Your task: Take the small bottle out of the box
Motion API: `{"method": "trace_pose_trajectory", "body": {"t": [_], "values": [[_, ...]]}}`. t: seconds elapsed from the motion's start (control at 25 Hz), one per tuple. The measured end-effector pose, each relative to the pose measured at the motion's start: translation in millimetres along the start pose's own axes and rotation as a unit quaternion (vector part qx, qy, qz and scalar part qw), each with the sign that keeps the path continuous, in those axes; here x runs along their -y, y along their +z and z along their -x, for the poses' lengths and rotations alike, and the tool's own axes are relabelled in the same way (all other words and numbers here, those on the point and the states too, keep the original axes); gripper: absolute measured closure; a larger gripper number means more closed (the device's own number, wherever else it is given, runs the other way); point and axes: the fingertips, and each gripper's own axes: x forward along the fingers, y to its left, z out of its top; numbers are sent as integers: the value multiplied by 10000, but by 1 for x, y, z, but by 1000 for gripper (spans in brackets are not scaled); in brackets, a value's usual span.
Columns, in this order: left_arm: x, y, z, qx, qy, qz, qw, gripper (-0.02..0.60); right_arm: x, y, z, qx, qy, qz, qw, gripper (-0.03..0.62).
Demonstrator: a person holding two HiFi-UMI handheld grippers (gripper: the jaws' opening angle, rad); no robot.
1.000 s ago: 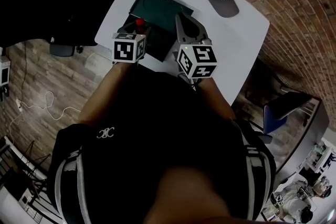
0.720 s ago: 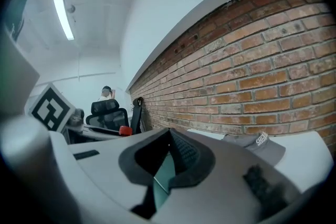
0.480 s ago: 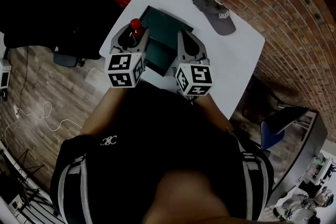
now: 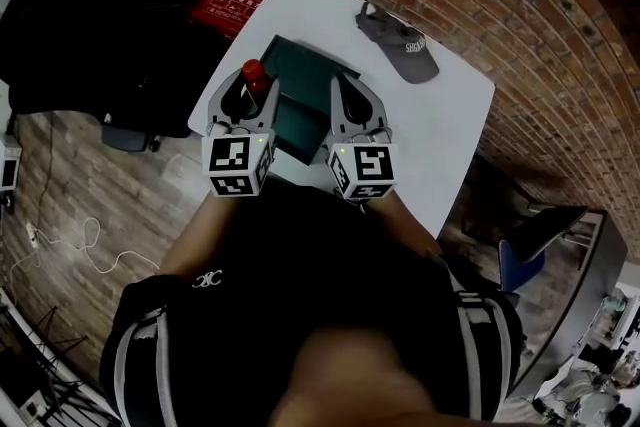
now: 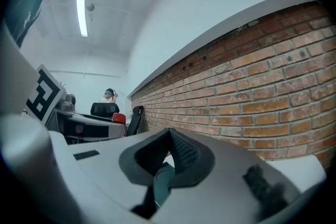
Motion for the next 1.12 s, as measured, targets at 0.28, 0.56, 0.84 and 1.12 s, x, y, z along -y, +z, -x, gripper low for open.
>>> {"method": "trace_pose_trajectory", "body": {"t": [0.28,0.56,0.84,1.12], "values": [[12,-1,-5,-52,-247,5,9997,362,3,-2,-1,-39,20,-139,9999,565],[18,-4,-5,-133,-366,-38,9992,360,6,-4,1,-43,9,-230,9997,565],[20,-5,-4,-159,-361,-40,9992,362,5,-4,3,-30,38,-275,9996,565],[20,-10,1,-198,-393,1,9990,360,-3,-5,5,-16,77,-308,9995,565]]}}
